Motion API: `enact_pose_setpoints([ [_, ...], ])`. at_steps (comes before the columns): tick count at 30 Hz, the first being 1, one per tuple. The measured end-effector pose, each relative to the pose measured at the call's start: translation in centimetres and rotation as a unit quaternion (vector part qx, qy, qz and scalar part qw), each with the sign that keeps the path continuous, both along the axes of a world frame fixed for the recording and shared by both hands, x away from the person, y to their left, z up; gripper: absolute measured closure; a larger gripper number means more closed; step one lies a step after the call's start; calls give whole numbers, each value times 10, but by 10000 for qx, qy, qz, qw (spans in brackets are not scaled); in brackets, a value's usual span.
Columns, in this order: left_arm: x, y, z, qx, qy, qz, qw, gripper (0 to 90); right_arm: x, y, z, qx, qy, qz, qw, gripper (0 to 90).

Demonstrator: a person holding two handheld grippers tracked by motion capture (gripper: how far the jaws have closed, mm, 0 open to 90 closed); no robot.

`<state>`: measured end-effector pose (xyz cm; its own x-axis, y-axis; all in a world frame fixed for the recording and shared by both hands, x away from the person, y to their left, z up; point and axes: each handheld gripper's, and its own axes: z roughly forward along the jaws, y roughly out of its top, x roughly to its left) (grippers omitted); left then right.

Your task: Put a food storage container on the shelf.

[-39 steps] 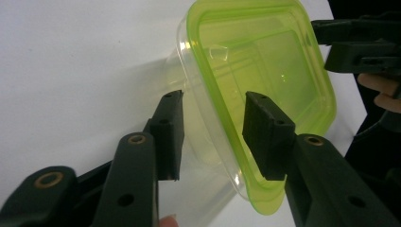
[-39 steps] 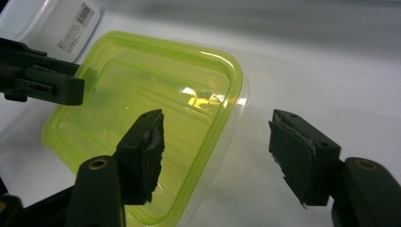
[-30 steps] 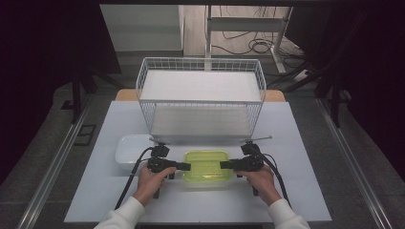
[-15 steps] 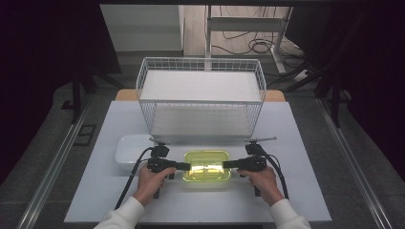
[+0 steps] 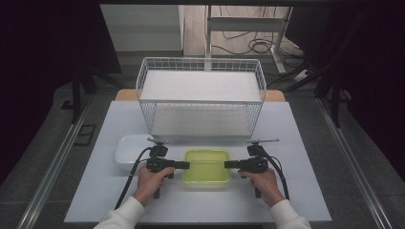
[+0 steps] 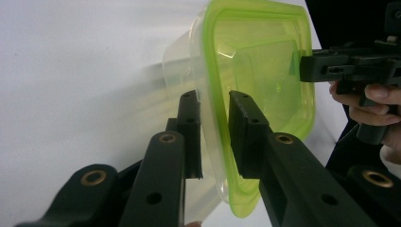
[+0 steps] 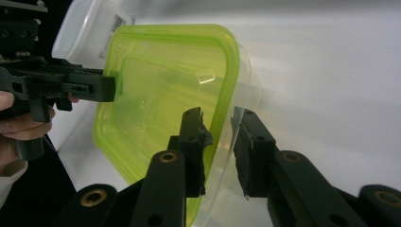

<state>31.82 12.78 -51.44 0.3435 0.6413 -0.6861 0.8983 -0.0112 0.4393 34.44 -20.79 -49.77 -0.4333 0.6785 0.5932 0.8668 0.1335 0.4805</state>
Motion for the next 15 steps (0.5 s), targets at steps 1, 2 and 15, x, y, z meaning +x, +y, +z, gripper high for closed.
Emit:
enact_pose_setpoints([
  [1,0,0,0,-14,-15,14,10000,763,0,0,0,11,-34,1,10000,754],
  [2,0,0,0,-14,-15,14,10000,765,0,0,0,11,-34,1,10000,754],
  [15,-6,3,10,-91,-354,-60,9993,789,-8,-5,14,222,-504,142,9984,775],
])
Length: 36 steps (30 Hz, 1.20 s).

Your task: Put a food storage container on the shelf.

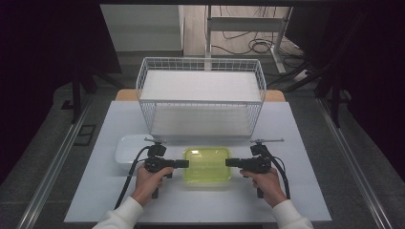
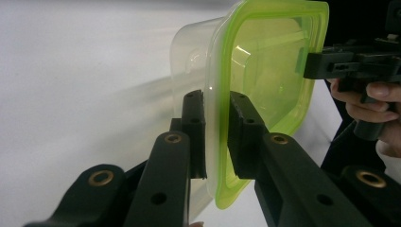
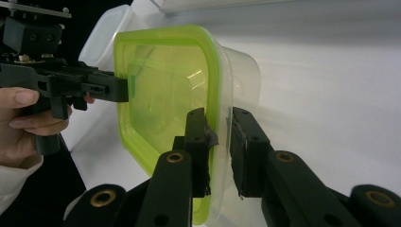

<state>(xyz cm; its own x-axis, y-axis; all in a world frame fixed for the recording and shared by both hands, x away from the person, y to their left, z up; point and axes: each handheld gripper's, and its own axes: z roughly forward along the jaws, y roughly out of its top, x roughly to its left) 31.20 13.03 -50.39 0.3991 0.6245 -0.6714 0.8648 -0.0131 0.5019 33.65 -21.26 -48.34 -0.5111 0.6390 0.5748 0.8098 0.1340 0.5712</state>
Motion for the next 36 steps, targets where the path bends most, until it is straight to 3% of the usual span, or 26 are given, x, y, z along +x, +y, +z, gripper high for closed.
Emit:
enact_pose_setpoints([
  [12,-10,0,24,38,-551,-39,9985,787,-8,-3,18,92,-548,122,9984,775],
  [20,-16,1,37,97,-822,-39,9966,786,-11,-2,24,140,-743,180,9970,776],
  [23,-18,1,42,167,-933,-46,9955,787,-12,-2,28,132,-883,188,9958,777],
  [36,-25,5,71,112,-1352,-46,9907,784,-20,-1,55,219,-1370,261,9900,776],
])
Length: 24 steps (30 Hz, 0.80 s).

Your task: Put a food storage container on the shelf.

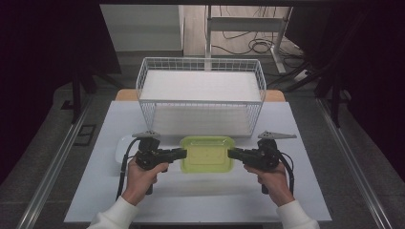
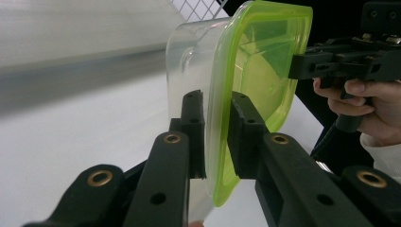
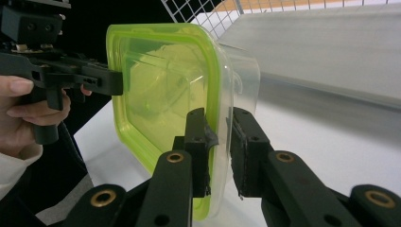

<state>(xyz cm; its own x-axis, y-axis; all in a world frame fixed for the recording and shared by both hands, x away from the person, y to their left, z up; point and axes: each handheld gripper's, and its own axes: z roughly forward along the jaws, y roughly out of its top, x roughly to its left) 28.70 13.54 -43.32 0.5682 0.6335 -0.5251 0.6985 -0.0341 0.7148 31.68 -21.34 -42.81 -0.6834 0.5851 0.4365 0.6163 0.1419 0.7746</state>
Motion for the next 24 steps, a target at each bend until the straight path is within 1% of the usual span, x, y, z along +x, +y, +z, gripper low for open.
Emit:
enact_pose_setpoints([
  [3,0,0,2,-14,-13,37,10000,784,1,1,2,-12,-44,-10,10000,777],
  [4,1,1,4,-4,-38,29,10000,784,1,1,4,-8,-93,-12,10000,776],
  [9,4,0,12,79,-180,-21,9998,785,2,1,10,-17,-184,-11,9998,776],
  [11,6,0,14,68,-187,-14,9998,785,2,1,11,-15,-195,-17,9998,776],
  [12,9,0,17,93,-198,7,9998,785,4,1,14,-1,-224,-52,9997,776],
  [15,14,1,23,79,-227,22,9997,786,8,2,19,27,-279,-83,9996,776],
  [19,22,4,33,70,-264,29,9996,788,13,4,30,70,-380,-65,9992,775],
  [23,29,6,43,18,-307,73,9995,791,20,6,42,91,-466,-55,9989,774],
  [24,29,6,43,18,-307,73,9995,790,21,7,45,93,-476,-54,9988,774],
])
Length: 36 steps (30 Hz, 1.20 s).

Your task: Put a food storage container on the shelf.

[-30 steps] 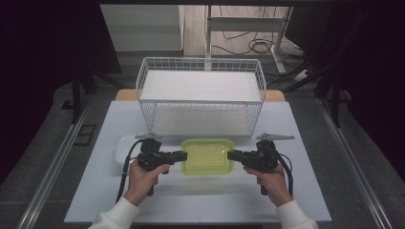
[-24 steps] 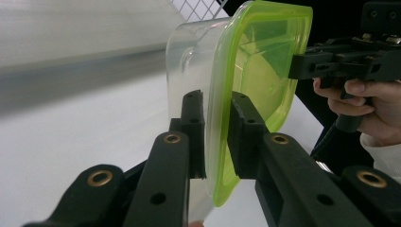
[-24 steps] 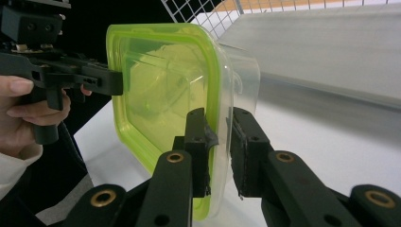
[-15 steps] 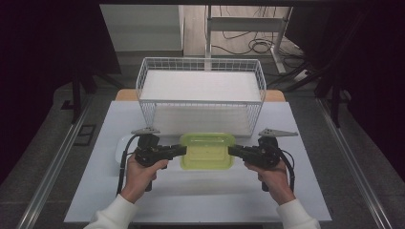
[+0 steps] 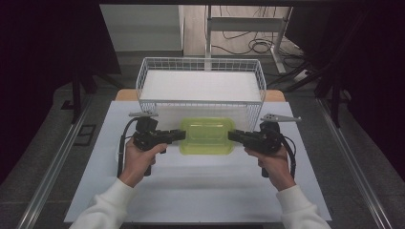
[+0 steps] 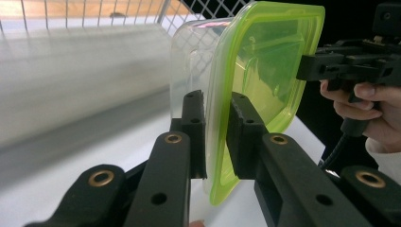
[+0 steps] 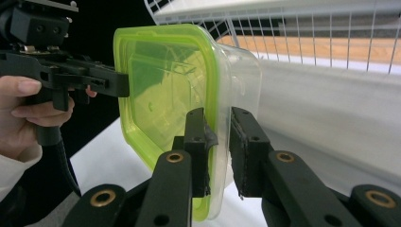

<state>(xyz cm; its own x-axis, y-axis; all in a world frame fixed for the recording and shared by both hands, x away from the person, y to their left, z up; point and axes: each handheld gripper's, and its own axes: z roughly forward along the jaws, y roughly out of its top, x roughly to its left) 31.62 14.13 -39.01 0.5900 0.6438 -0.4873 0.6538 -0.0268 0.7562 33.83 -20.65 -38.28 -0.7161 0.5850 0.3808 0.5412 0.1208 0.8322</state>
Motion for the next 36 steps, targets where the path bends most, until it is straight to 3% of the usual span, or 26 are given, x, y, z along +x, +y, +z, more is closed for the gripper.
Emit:
enact_pose_setpoints([
  [5,11,1,20,11,-145,45,9999,793,9,2,17,8,-122,-21,9999,773],
  [6,17,3,28,-68,-161,56,9998,793,14,2,27,81,-165,-13,9998,772],
  [10,28,6,45,-89,-271,96,9995,794,26,5,45,103,-245,-5,9996,772],
  [15,40,9,60,-56,-362,122,9993,795,40,9,60,161,-327,-16,9993,772],
  [27,59,11,71,-45,-438,120,9990,796,60,11,70,239,-362,-77,9990,772],
  [36,89,16,80,-156,-347,107,9992,797,79,15,82,239,-355,-178,9989,772],
])
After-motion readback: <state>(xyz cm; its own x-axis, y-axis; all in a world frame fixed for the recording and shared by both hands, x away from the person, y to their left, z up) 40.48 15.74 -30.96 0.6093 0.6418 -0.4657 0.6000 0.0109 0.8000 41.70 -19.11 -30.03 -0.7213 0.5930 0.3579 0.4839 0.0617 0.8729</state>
